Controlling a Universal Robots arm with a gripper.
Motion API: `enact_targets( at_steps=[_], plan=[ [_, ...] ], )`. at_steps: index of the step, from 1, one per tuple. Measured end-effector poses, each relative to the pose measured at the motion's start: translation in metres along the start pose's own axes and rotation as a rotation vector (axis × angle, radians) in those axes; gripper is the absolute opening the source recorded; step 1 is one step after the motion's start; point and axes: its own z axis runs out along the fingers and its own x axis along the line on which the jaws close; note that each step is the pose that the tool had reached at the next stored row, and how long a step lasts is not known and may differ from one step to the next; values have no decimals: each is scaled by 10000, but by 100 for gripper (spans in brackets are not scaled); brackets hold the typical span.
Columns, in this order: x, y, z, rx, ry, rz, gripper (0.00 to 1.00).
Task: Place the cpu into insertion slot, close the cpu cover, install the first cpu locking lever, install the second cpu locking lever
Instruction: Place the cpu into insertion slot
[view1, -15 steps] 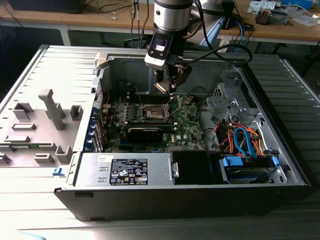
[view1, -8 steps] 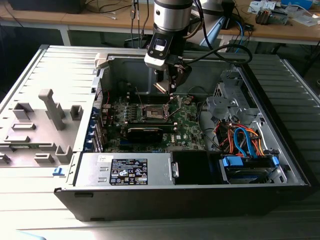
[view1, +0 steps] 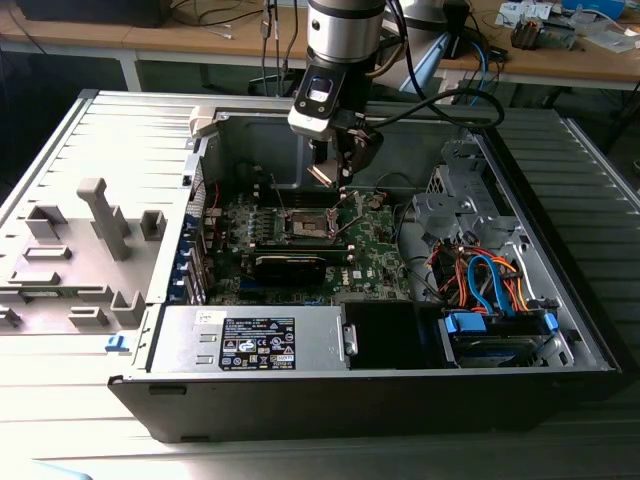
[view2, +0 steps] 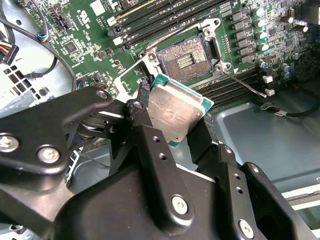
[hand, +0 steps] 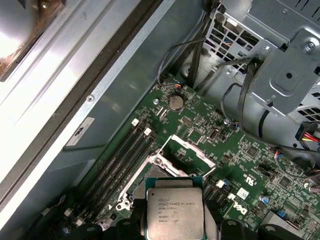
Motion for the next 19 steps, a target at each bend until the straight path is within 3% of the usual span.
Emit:
enact_targets(
  at_steps=[19],
  plan=[
    [0, 0, 2, -4, -11, 234, 55]
  ],
)
